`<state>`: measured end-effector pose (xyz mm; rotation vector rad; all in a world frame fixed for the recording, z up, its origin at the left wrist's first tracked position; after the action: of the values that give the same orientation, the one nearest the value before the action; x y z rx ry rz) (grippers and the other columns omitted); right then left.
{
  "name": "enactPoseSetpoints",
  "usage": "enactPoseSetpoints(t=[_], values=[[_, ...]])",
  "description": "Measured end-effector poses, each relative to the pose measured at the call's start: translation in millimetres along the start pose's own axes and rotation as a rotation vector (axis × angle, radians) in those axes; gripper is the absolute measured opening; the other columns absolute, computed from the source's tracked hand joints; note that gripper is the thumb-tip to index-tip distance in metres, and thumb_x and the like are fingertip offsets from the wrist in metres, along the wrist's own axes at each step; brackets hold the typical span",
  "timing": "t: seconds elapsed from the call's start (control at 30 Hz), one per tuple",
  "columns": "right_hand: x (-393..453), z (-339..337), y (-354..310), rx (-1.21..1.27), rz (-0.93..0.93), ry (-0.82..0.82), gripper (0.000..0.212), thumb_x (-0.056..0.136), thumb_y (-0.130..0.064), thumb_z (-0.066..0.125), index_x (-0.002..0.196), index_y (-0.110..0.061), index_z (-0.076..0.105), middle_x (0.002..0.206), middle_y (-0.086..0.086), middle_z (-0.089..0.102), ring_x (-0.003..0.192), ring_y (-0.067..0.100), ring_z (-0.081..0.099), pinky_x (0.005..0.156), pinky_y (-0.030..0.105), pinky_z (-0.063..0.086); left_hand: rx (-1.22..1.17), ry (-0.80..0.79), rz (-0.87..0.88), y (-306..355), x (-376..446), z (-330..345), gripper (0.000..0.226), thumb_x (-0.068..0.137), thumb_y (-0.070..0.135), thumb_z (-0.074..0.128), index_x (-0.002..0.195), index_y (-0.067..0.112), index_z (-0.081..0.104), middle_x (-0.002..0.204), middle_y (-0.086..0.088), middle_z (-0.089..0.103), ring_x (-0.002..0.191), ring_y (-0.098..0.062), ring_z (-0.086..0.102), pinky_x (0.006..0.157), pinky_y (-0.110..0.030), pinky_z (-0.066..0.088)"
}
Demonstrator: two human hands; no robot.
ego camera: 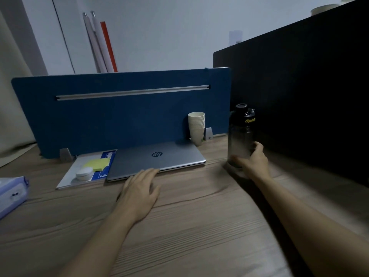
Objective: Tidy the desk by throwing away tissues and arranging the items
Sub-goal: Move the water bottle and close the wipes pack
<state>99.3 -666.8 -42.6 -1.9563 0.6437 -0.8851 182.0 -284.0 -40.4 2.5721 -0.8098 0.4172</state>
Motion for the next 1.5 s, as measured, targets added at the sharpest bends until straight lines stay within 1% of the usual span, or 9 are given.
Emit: enactPoseSetpoints(t=[0.1, 0.27, 0.43, 0.67, 0.93, 1.07, 1.3, 1.43, 1.5], values=[[18, 18, -1, -0.051, -0.018, -0.004, 0.095, 0.056, -0.043, 0.087, 0.134, -0.019, 0.037, 0.124, 0.006, 0.059, 0.097, 0.016, 0.052, 0.077, 0.029, 0.041, 0.0, -0.001, -0.005, -8, 14, 6, 0.053, 0.098, 0.042, 0.044, 0.149, 0.035, 0.032, 0.155, 0.009, 0.036, 0.146, -0.013, 0.024, 0.12, -0.039, 0.012], [47, 48, -6, -0.122, -0.057, 0.016, 0.093, 0.055, -0.04, 0.089, 0.13, -0.014, 0.041, 0.125, 0.012, 0.052, 0.109, 0.026, 0.053, 0.085, 0.037, 0.048, 0.01, -0.018, -0.027, -19, 30, 18, 0.052, 0.097, 0.045, 0.043, 0.148, 0.035, 0.034, 0.157, 0.009, 0.033, 0.147, -0.015, 0.021, 0.12, -0.04, 0.006], [71, 77, -8, -0.106, -0.058, -0.016, 0.092, 0.056, -0.04, 0.09, 0.129, -0.011, 0.043, 0.12, 0.009, 0.059, 0.104, 0.022, 0.057, 0.075, 0.027, 0.041, -0.009, -0.021, -0.024, -26, 32, 24, 0.052, 0.096, 0.05, 0.042, 0.146, 0.038, 0.036, 0.158, 0.012, 0.029, 0.148, -0.013, 0.016, 0.12, -0.038, 0.002], [95, 104, -8, -0.107, -0.003, -0.021, 0.091, 0.06, -0.039, 0.089, 0.132, -0.01, 0.042, 0.126, 0.013, 0.056, 0.111, 0.028, 0.056, 0.078, 0.027, 0.04, 0.017, -0.034, -0.017, -23, 30, 25, 0.054, 0.097, 0.054, 0.037, 0.148, 0.04, 0.029, 0.16, 0.013, 0.024, 0.149, -0.011, 0.012, 0.12, -0.036, -0.001], [117, 125, -4, -0.103, 0.036, -0.02, 0.09, 0.063, -0.039, 0.087, 0.134, -0.012, 0.039, 0.128, 0.014, 0.053, 0.113, 0.03, 0.055, 0.085, 0.038, 0.047, 0.009, -0.042, -0.021, -19, 28, 23, 0.053, 0.097, 0.051, 0.037, 0.148, 0.04, 0.028, 0.16, 0.015, 0.022, 0.149, -0.009, 0.009, 0.12, -0.035, -0.003], [124, 131, -5, -0.12, 0.037, -0.02, 0.084, 0.065, -0.035, 0.087, 0.132, -0.011, 0.042, 0.127, 0.015, 0.056, 0.113, 0.031, 0.056, 0.081, 0.035, 0.044, 0.022, -0.047, -0.027, -20, 29, 24, 0.054, 0.097, 0.052, 0.038, 0.149, 0.04, 0.027, 0.16, 0.015, 0.021, 0.149, -0.009, 0.009, 0.12, -0.035, -0.003], [123, 136, -7, -0.175, 0.036, -0.082, 0.078, 0.073, -0.037, 0.082, 0.132, -0.007, 0.041, 0.128, 0.019, 0.056, 0.116, 0.035, 0.055, 0.095, 0.047, 0.048, 0.015, -0.071, -0.042, -20, 28, 25, 0.054, 0.097, 0.051, 0.037, 0.149, 0.039, 0.027, 0.161, 0.014, 0.02, 0.149, -0.009, 0.007, 0.121, -0.036, -0.004], [109, 129, -4, -0.234, 0.113, -0.102, 0.071, 0.078, -0.042, 0.077, 0.127, 0.0, 0.047, 0.124, 0.024, 0.058, 0.113, 0.039, 0.056, 0.085, 0.042, 0.046, 0.009, -0.086, -0.042, -19, 28, 24, 0.054, 0.097, 0.049, 0.037, 0.149, 0.038, 0.026, 0.161, 0.012, 0.02, 0.149, -0.01, 0.007, 0.121, -0.037, -0.004], [96, 126, -13, -0.23, 0.081, -0.116, 0.06, 0.081, -0.041, 0.074, 0.121, 0.001, 0.054, 0.117, 0.024, 0.062, 0.106, 0.038, 0.059, 0.08, 0.039, 0.045, -0.003, -0.091, -0.048, -19, 27, 24, 0.055, 0.097, 0.049, 0.037, 0.15, 0.038, 0.026, 0.162, 0.012, 0.019, 0.15, -0.011, 0.006, 0.121, -0.037, -0.005]])
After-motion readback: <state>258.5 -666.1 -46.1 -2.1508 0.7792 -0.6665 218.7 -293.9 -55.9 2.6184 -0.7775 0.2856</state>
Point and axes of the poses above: each hand's wrist, its own x-axis towards the middle knuckle, its own z-axis out of the palm, y = z × x, the point moved 10 cm from there along x, towards the middle knuckle
